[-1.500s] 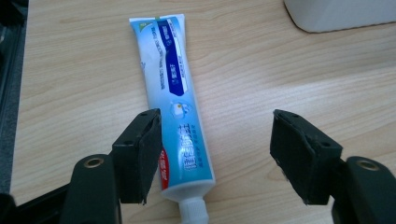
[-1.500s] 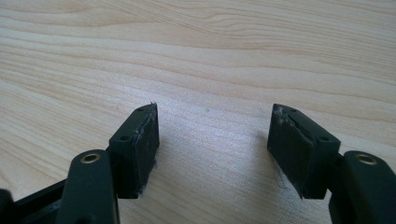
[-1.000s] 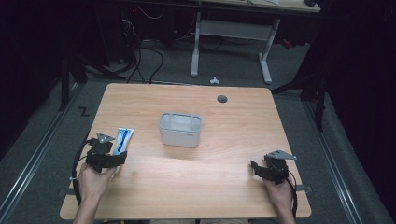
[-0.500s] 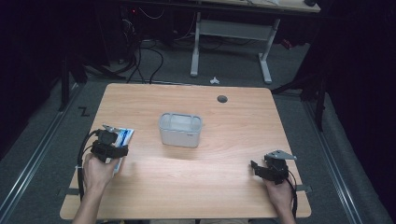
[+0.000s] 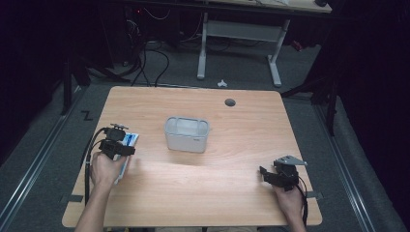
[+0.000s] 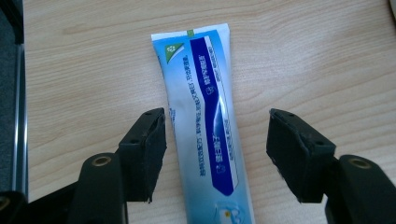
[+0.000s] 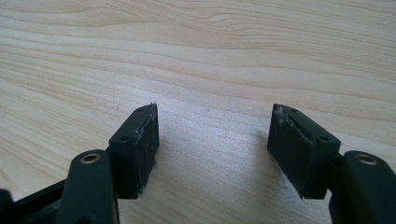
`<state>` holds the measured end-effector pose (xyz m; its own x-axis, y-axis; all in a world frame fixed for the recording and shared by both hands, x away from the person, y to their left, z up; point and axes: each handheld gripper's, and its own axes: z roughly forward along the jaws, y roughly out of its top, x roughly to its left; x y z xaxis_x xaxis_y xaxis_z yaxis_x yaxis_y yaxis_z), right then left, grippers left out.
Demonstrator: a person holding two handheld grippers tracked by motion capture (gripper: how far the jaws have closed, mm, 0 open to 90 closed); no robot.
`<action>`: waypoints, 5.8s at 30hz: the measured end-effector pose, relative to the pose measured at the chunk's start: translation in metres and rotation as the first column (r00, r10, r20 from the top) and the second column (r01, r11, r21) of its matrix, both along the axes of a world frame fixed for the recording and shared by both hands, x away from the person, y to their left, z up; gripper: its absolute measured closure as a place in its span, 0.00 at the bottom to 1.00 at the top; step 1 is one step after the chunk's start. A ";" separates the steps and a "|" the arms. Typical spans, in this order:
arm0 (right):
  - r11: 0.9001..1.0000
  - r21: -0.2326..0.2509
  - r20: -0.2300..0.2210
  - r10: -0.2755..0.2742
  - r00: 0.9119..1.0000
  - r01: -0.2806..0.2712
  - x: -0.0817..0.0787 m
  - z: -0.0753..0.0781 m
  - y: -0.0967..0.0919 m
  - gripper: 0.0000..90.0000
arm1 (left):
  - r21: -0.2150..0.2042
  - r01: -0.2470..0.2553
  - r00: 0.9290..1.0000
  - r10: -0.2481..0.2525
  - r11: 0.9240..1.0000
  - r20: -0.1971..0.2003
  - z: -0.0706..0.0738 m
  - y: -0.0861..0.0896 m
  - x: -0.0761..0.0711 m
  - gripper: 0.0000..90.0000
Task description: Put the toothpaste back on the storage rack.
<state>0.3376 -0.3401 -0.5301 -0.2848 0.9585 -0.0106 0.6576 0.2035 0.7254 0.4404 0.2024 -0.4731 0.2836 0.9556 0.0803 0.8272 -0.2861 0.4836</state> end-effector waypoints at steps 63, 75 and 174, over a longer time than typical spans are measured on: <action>1.000 -0.003 0.002 0.004 1.000 -0.004 0.000 0.000 0.001 0.38 | 0.072 -0.055 0.985 0.066 0.996 -0.158 -0.016 -0.006 0.036 0.72; 1.000 -0.002 0.002 0.007 1.000 -0.007 0.000 0.000 0.001 0.38 | 0.043 -0.035 0.986 0.042 0.998 -0.158 -0.006 0.002 0.034 0.83; 1.000 0.001 0.000 0.012 1.000 -0.012 0.000 0.000 0.000 0.38 | -0.230 0.305 0.919 -0.223 0.924 0.325 0.110 -0.048 -0.038 0.91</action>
<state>0.3376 -0.3399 -0.5302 -0.2967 0.9549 -0.0096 0.6549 0.2108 0.7257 0.4029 0.1542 -0.3630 0.5325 0.8447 -0.0544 0.5528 -0.2984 0.7781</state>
